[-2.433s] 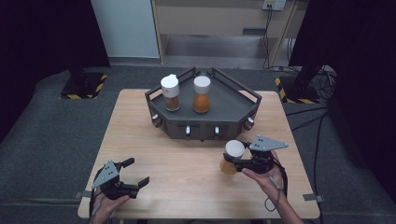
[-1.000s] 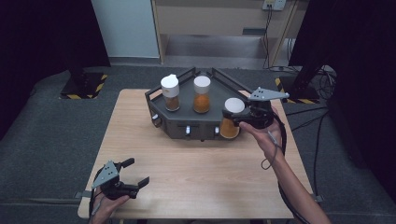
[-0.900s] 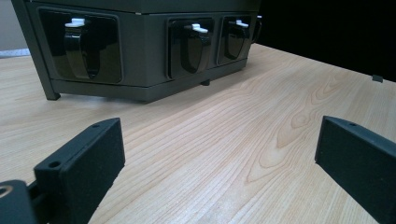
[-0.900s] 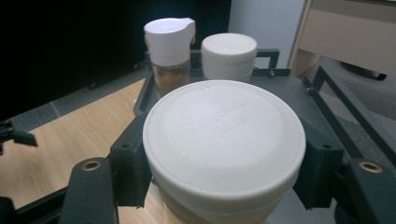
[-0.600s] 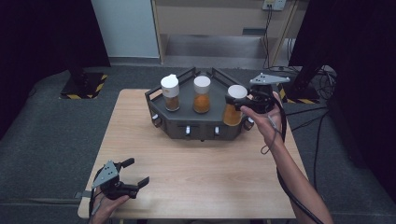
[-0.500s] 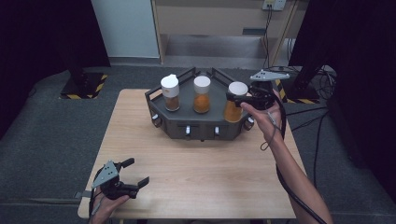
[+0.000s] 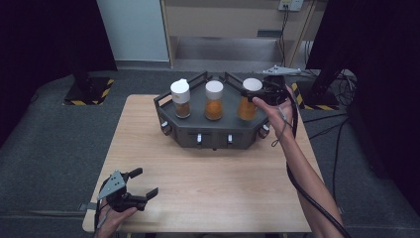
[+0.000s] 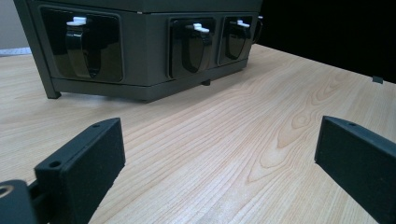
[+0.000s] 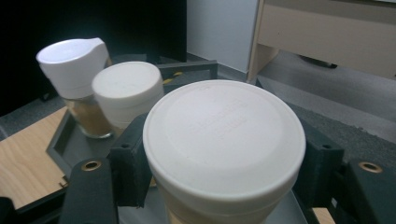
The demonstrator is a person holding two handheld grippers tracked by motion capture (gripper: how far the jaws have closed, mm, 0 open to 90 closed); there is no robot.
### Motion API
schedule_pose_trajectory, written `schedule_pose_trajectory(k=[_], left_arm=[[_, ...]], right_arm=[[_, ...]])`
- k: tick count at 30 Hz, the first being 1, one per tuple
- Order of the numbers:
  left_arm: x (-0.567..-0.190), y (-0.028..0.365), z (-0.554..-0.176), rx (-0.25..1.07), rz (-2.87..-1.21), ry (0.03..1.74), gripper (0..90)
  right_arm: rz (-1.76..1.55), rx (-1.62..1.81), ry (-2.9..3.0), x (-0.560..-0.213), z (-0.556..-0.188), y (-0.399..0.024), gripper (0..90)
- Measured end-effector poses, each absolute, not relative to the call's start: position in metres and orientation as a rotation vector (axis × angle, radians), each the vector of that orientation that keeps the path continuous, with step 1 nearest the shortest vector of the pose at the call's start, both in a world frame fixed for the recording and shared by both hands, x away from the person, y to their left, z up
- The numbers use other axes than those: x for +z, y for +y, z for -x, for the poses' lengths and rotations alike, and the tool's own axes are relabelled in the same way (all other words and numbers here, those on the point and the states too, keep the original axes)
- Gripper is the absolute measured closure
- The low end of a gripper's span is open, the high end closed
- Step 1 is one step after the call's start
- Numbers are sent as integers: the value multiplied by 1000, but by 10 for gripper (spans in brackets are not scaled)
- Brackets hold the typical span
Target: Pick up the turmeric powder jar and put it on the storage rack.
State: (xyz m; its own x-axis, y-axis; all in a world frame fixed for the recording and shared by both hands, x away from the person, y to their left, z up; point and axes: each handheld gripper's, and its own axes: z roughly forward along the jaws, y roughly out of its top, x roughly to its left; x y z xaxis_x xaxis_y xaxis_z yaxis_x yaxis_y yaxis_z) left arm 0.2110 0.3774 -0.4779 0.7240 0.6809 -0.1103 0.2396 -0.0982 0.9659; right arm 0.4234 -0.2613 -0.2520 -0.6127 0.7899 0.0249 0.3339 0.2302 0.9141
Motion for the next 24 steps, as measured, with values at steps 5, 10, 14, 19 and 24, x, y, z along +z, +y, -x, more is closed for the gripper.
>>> schedule_pose_trajectory(k=[5, 10, 14, 19, 24], left_arm=[[-478, 377, -211, 435, -1669, 747, 5], [-478, 378, -211, 436, -1668, 747, 5], [-478, 378, -211, 436, -1669, 747, 5], [-478, 378, -211, 436, -1669, 748, 5], [-478, 378, -211, 436, -1669, 749, 5]], right_arm=[[-1048, 1342, 2054, -255, -433, -257, 331], [-1061, 1336, 2055, -260, -439, -253, 331], [-1068, 1319, 2060, -265, -443, -251, 330], [-1080, 1317, 2059, -270, -447, -251, 331], [-1089, 1308, 2059, -274, -450, -250, 330]])
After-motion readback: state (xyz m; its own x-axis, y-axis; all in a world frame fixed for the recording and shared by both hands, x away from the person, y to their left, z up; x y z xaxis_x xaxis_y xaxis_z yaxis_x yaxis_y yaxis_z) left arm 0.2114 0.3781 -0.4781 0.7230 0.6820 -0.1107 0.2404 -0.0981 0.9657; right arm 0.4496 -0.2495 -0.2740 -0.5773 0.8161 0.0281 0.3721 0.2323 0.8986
